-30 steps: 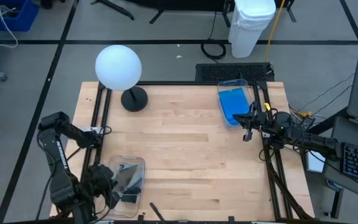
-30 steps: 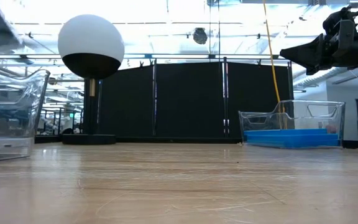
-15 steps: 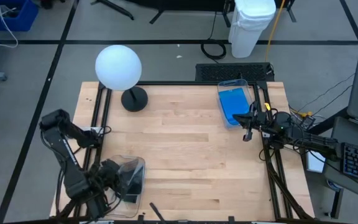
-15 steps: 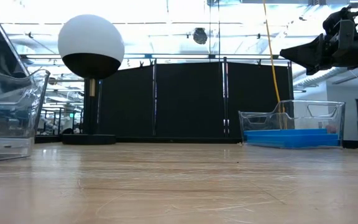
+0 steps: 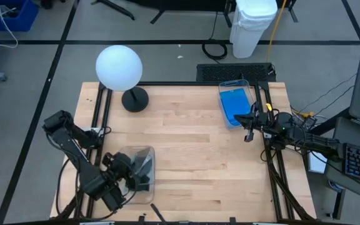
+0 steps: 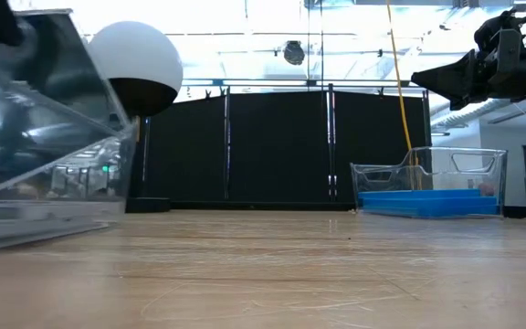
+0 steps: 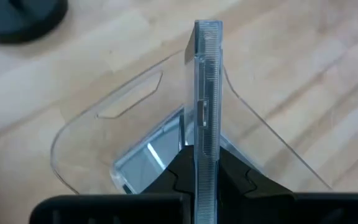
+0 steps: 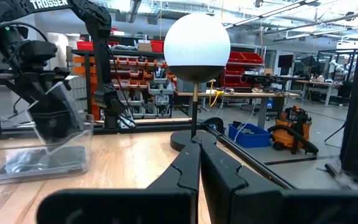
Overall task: Pick & place jewel cases by type
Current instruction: Put the bottom black CD case into the bottom transparent bin
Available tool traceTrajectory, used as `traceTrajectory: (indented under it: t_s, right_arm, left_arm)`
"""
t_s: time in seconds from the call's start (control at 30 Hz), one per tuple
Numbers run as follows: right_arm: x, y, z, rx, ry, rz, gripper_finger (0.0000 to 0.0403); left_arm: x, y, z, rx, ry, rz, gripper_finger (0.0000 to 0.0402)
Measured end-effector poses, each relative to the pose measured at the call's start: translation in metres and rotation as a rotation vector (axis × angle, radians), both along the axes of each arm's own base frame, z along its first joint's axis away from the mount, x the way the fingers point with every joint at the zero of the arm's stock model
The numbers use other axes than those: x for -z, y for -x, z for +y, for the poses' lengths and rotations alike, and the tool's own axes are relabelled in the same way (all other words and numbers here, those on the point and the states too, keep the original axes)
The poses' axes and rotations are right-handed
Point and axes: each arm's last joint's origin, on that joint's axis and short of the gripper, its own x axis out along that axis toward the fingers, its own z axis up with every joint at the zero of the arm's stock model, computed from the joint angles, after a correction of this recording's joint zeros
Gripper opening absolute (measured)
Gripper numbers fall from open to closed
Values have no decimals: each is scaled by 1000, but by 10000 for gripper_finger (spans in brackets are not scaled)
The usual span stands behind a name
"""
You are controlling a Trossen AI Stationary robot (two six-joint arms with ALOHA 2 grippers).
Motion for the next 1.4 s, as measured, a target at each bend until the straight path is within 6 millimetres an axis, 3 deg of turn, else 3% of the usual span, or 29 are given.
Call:
traceTrajectory:
  t_s: [0.27, 0.57, 0.8, 1.13, 1.4]
  right_arm:
    - [0, 0, 0, 0, 1, 0, 4]
    - [0, 0, 0, 0, 2, 0, 4]
    - [0, 0, 0, 0, 2, 0, 4]
    - [0, 0, 0, 0, 1, 0, 4]
    - [0, 0, 0, 1, 2, 0, 4]
  left_arm:
    - [-1, -4, 4, -22, -3, -6, 29]
    - [-4, 12, -11, -150, 117, -195, 29]
    - [-6, 1, -17, -162, 173, -362, 29]
    - [4, -16, -7, -268, 295, -246, 42]
    - [16, -19, -4, -303, 318, -262, 42]
